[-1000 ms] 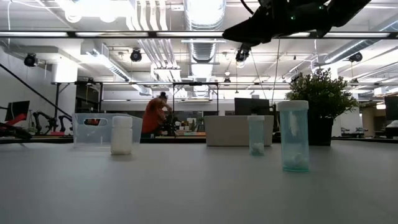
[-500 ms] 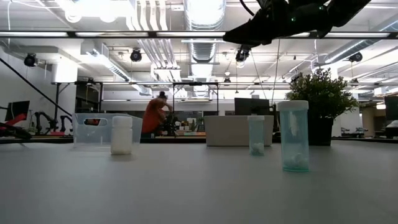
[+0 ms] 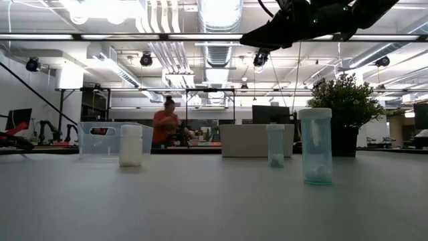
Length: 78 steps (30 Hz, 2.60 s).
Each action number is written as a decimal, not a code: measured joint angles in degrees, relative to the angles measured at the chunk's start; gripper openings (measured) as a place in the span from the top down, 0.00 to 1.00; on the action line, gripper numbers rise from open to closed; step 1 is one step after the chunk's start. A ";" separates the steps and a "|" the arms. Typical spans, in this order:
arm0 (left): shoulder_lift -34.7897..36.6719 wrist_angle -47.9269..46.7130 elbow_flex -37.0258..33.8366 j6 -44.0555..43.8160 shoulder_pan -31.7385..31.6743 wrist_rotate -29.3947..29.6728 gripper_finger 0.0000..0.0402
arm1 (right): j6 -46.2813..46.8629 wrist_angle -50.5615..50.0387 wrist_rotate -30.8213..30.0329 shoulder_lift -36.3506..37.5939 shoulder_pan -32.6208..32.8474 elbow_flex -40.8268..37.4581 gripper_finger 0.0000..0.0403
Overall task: Pick and place medicine bottles into bin by pill shape (circle, oval)
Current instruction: Put the bottom white tablet bottle into the transparent bin
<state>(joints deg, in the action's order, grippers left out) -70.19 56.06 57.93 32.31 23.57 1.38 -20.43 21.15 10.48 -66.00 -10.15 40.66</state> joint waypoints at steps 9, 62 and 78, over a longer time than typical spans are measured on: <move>0.38 -0.12 -0.04 0.66 0.01 2.53 0.67 | -0.17 -0.32 -0.02 0.00 0.00 0.00 0.59; -19.32 -115.25 9.35 -24.03 -65.96 7.67 0.70 | -1.22 -1.18 -1.64 0.01 0.00 0.00 0.59; -22.43 -109.39 9.05 -28.86 -67.17 4.60 0.70 | -0.59 -1.40 -1.64 0.00 0.00 -0.24 0.59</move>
<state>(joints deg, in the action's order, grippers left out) -92.62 -53.33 66.98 3.45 -43.59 5.98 -21.02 19.75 8.84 -66.00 -10.15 40.42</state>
